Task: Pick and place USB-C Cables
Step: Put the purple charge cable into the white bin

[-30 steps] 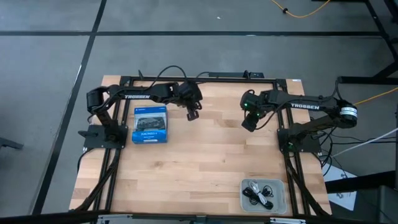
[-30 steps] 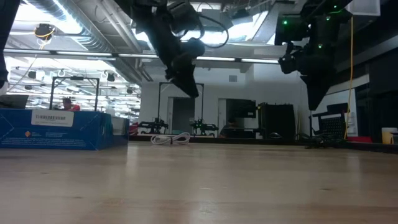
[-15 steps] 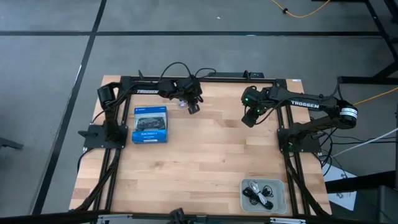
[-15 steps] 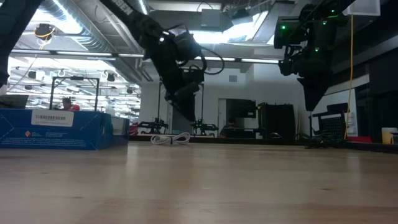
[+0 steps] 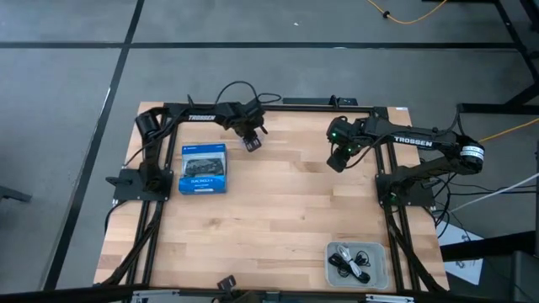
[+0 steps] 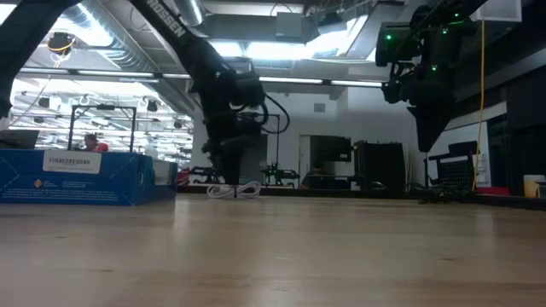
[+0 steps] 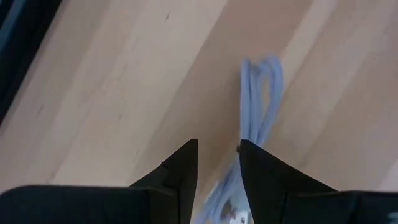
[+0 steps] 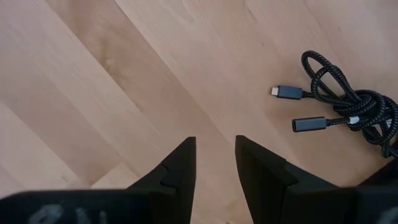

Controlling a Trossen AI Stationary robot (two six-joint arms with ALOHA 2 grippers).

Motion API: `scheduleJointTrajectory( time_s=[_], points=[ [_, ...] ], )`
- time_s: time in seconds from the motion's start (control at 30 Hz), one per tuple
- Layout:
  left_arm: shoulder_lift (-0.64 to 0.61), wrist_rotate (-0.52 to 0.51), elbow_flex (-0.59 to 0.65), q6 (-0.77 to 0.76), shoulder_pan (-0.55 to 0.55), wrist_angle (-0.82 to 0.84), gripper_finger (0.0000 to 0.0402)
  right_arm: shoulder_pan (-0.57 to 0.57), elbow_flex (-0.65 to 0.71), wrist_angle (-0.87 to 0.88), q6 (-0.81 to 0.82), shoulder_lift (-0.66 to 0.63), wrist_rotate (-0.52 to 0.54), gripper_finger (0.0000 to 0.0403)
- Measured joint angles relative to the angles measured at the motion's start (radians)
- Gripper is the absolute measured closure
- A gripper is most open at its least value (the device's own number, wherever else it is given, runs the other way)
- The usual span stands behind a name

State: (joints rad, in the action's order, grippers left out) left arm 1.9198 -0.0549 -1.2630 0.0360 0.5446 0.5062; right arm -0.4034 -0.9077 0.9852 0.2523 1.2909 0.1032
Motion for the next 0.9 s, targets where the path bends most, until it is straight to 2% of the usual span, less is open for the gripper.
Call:
scheduleJointTrajectory(
  time_s=[0.1,0.27,0.4,0.53,0.7,0.77,0.9],
  points=[
    [0.041,-0.001,-0.002,0.000,-0.002,-0.008,0.0290,0.000,0.000,-0.003,0.000,0.000,0.000,0.0287],
    [0.093,0.058,-0.006,-0.001,-0.002,0.018,0.0290,0.000,0.000,-0.003,0.000,0.000,0.000,0.0287],
    [0.092,0.066,-0.006,-0.067,-0.028,0.033,0.0290,0.000,0.000,-0.004,0.000,0.000,0.000,0.0287],
    [0.056,-0.031,-0.020,-0.065,-0.081,0.063,0.0290,0.000,0.000,-0.007,0.000,0.000,0.000,0.0287],
    [-0.013,-0.069,-0.120,-0.001,-0.123,0.291,0.0292,0.000,0.000,-0.009,0.000,0.000,0.000,0.0287],
    [-0.013,-0.126,-0.139,-0.007,-0.136,0.375,0.0294,0.000,0.000,-0.009,0.000,0.000,0.000,0.0287],
    [-0.009,-0.144,-0.143,-0.006,-0.169,0.443,0.0294,0.000,0.000,-0.017,0.001,0.000,0.000,0.0287]
  ],
)
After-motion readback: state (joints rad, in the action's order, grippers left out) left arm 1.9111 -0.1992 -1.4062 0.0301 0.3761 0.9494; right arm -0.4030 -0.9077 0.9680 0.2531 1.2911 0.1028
